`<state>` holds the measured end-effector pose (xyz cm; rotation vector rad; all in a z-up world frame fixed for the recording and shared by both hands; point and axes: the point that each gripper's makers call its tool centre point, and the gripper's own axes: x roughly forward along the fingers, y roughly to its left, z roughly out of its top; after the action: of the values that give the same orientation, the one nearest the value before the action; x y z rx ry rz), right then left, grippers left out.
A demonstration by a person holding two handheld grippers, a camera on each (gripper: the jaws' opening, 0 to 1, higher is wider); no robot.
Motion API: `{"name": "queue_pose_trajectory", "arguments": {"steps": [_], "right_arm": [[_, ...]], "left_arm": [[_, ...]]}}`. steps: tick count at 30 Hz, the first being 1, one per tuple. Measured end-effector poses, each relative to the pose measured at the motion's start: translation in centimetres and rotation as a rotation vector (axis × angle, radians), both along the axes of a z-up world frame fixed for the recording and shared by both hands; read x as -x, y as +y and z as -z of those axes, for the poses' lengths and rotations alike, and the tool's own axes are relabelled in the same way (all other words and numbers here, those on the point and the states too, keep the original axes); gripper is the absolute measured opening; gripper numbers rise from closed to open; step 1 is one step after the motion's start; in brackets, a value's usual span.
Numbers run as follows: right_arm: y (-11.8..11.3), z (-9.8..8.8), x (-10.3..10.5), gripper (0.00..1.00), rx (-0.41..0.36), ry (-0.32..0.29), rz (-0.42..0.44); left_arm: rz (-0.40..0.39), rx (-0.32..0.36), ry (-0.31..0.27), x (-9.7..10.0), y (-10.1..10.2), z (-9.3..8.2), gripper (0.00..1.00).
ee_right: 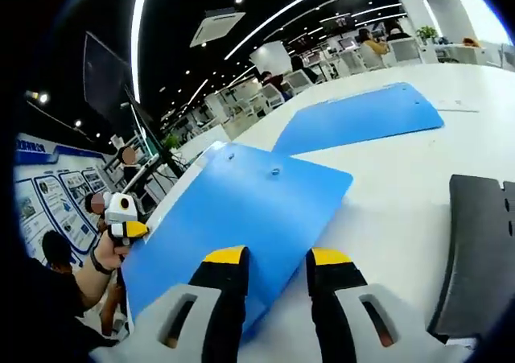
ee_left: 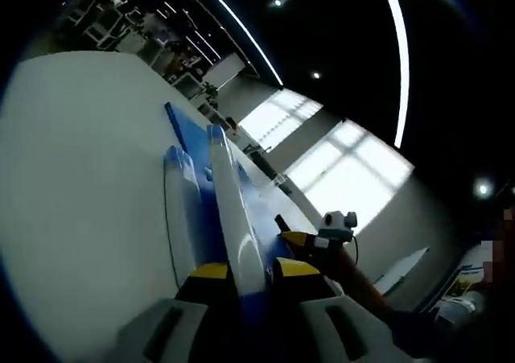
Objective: Organize the scattered folders on the table and sort them into different groups
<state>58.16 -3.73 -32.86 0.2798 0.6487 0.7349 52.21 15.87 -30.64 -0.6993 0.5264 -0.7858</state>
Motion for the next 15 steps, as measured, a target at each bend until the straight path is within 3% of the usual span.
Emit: {"name": "queue_pose_trajectory", "arguments": {"steps": [9, 13, 15], "right_arm": [[-0.4, 0.9, -0.8, 0.39, 0.145, -0.078, -0.048], [0.1, 1.0, -0.7, 0.43, 0.165, -0.096, -0.065], [0.4, 0.9, -0.5, 0.47, 0.168, -0.104, -0.076]], "left_arm": [[-0.010, -0.202, -0.118, -0.4, 0.6, 0.5, 0.27], [-0.017, -0.251, -0.142, -0.7, 0.9, 0.6, 0.29], [-0.023, -0.310, -0.173, -1.0, 1.3, 0.8, 0.30]]}}
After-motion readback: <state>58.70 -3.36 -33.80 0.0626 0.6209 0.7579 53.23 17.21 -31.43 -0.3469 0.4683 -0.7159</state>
